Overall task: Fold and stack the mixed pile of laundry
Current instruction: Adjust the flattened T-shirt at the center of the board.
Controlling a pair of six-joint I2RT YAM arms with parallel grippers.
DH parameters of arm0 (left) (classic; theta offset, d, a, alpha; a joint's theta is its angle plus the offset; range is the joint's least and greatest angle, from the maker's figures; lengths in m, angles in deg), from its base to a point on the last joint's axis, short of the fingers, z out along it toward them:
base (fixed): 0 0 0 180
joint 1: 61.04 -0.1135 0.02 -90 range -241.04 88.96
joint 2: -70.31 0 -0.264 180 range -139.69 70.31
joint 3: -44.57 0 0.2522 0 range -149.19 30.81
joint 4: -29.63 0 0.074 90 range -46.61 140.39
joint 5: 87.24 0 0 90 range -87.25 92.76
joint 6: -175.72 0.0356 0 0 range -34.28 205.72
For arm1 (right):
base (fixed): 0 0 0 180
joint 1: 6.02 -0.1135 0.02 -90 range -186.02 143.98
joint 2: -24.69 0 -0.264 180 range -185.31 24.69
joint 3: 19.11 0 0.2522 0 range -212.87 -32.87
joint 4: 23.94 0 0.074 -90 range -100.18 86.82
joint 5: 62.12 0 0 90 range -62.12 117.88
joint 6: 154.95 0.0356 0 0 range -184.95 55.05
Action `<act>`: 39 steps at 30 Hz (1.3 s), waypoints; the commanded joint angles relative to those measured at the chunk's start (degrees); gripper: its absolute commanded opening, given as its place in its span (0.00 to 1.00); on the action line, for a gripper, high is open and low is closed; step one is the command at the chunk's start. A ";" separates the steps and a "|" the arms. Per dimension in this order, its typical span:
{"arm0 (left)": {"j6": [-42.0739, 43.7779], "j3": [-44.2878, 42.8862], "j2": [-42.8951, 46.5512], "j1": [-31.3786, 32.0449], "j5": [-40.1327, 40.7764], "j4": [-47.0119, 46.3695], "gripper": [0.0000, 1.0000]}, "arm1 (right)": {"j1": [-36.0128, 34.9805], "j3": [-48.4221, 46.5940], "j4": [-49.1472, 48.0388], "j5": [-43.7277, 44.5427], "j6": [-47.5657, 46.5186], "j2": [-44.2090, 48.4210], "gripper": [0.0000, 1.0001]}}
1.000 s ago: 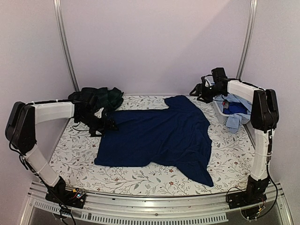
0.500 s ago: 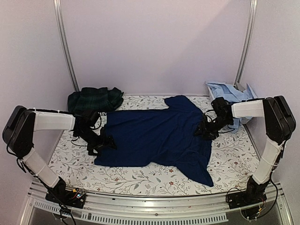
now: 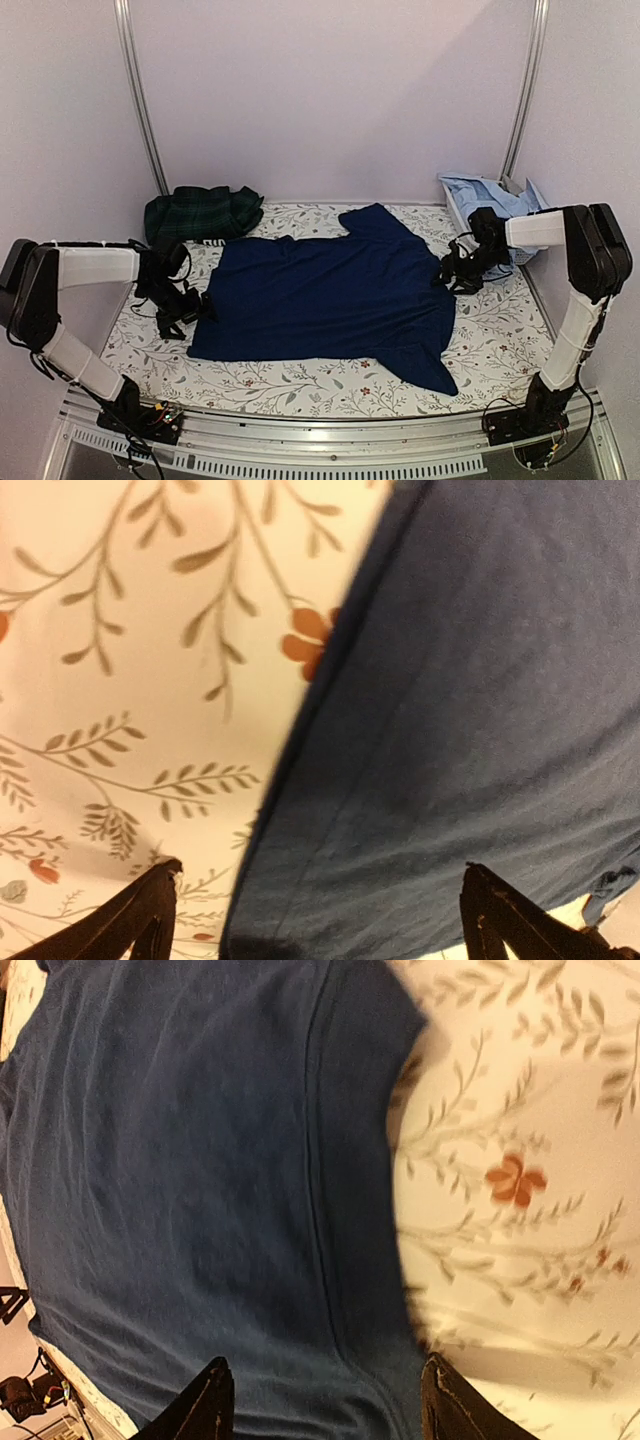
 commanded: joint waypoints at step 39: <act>47.02 -64.01 -52.62 48.45 -24.40 -19.99 0.42 | 0.13 10.57 -3.08 -8.88 -2.51 5.95 0.57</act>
